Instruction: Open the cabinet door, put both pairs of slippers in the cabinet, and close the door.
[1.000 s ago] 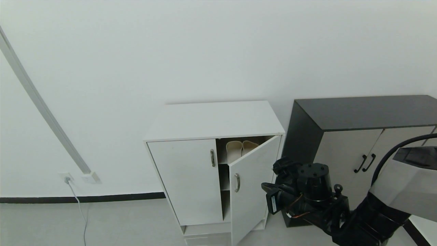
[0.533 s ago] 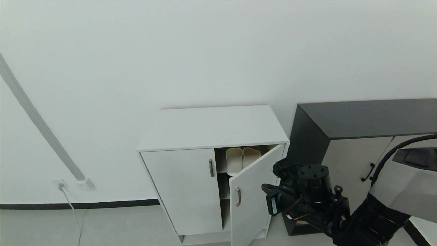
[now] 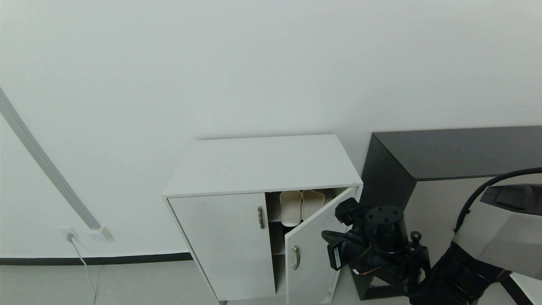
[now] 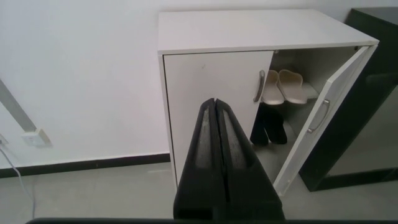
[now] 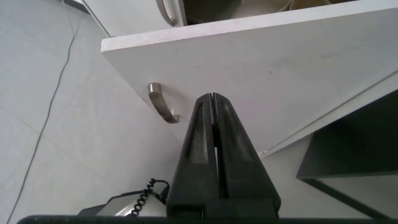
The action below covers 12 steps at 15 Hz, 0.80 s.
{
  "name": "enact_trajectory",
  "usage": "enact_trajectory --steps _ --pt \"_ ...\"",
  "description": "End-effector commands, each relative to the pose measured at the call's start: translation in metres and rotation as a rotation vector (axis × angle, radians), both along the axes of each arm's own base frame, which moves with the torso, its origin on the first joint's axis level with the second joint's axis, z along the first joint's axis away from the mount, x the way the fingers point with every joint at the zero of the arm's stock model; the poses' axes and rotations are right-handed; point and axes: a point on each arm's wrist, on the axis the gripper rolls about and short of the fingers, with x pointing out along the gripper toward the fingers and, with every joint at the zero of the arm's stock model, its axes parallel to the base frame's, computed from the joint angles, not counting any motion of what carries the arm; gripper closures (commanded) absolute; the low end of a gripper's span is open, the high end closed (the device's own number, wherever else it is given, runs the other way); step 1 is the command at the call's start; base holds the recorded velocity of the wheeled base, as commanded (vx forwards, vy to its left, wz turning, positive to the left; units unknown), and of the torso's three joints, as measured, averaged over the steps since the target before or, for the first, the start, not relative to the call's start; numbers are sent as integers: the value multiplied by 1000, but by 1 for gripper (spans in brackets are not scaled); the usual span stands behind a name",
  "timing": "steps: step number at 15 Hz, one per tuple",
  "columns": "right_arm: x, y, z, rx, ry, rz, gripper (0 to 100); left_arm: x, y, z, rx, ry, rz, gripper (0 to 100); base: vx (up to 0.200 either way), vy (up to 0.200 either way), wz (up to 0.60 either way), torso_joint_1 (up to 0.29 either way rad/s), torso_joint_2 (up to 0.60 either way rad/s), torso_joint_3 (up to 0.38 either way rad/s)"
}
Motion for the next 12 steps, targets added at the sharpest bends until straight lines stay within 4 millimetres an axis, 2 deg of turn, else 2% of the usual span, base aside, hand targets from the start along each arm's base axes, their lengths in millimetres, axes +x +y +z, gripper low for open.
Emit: enact_trajectory --steps 1,9,11,12 --pt "7 6 -7 -4 2 -3 100 0 0 0 0 1 0 100 0 0 0 0 0 0" --pt "26 14 -27 -6 18 -23 100 0 0 0 0 1 0 100 0 0 0 0 0 0" --pt "31 16 -25 2 7 -28 100 0 0 0 -1 1 0 100 0 0 0 0 0 0" --pt "38 16 -31 0 9 -39 100 0 0 0 0 1 0 100 0 0 0 0 0 0"
